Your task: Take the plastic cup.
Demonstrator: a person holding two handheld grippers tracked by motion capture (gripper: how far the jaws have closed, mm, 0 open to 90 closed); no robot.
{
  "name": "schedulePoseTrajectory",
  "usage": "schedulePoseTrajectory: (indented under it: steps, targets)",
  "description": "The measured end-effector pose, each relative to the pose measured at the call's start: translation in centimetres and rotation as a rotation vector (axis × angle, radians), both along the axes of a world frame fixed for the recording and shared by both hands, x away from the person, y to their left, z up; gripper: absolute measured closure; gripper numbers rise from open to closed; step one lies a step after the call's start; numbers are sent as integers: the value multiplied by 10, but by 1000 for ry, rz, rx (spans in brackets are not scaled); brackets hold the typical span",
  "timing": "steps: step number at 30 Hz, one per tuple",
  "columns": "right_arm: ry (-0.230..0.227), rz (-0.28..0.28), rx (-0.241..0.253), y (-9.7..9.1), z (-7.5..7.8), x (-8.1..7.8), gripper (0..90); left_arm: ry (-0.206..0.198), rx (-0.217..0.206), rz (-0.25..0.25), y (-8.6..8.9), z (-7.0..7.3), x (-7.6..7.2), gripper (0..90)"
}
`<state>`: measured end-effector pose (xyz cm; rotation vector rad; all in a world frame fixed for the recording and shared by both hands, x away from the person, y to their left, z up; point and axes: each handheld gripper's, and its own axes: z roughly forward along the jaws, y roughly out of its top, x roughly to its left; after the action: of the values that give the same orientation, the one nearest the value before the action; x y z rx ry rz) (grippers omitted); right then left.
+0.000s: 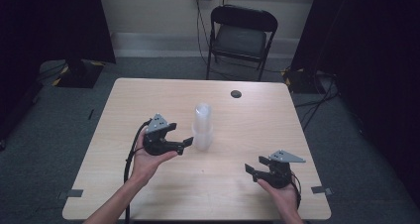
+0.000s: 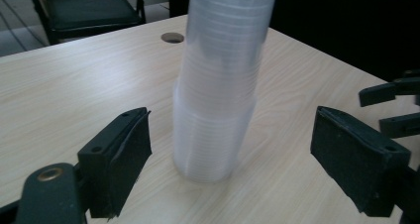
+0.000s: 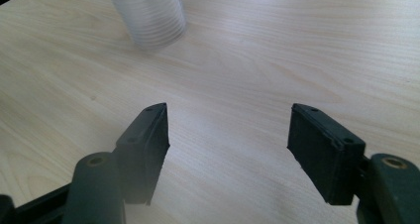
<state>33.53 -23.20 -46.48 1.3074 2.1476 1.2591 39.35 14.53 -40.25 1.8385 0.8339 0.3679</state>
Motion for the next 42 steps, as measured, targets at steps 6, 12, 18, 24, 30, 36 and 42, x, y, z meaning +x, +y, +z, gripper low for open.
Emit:
schedulePoseTrajectory:
  steps: [6, 12, 18, 24, 30, 36, 42]
  targets:
    - [-11, 9, -3, 1, 0, 0, 333, -11, 1, -4, -6, 9, 10, 161]
    - [-6, -1, -11, -1, -1, 2, 333, -27, -26, -5, -15, 12, 23, 162]
    - [0, -22, -13, -7, -2, 2, 331, -94, 8, -7, -29, 14, 36, 164]
    - [1, -27, -13, -8, -2, 0, 330, -98, 10, -27, -39, 11, 43, 164]
    - [4, -26, -17, -8, -4, 0, 327, -118, 68, -31, -50, 5, 54, 163]
    - [12, -18, -14, -6, -5, 0, 327, -108, 59, -39, -55, 1, 61, 160]
    - [12, -10, -14, -4, -6, 0, 325, -99, 42, -53, -61, -2, 66, 183]
